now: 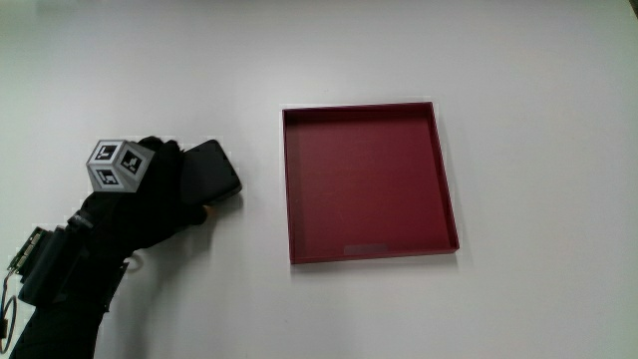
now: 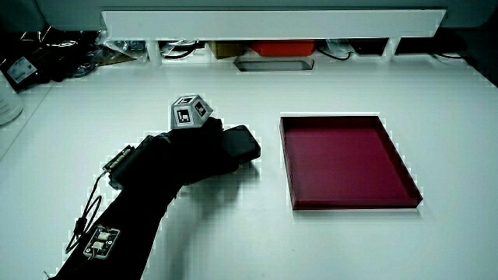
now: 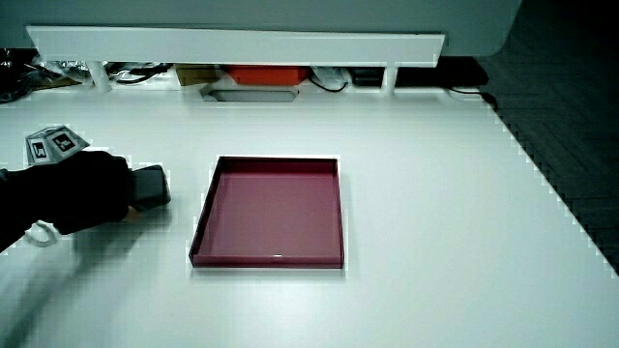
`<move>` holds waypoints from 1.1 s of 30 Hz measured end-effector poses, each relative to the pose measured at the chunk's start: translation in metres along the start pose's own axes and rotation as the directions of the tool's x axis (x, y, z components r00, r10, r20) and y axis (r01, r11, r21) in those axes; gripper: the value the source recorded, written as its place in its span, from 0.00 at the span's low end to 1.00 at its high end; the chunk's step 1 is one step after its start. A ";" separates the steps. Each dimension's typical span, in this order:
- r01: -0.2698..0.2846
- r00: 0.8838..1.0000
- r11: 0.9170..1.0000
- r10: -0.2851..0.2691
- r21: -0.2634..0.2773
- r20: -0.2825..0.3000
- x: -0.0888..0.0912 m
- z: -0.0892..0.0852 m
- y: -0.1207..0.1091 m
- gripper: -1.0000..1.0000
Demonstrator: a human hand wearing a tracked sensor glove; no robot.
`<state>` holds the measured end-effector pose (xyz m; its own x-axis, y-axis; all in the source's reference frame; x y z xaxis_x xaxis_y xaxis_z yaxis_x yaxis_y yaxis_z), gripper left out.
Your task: Pick battery from desk
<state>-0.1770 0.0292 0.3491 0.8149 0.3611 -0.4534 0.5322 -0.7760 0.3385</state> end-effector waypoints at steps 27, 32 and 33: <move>-0.395 0.904 0.903 0.414 -0.168 0.105 -0.120 -0.050 0.050 0.50; -0.446 0.883 0.872 0.465 -0.203 0.058 -0.132 -0.062 0.057 0.50; -0.459 0.874 0.863 0.481 -0.210 0.065 -0.136 -0.067 0.058 0.50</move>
<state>-0.2422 -0.0303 0.4856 0.9534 -0.0911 -0.2876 0.1336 -0.7273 0.6731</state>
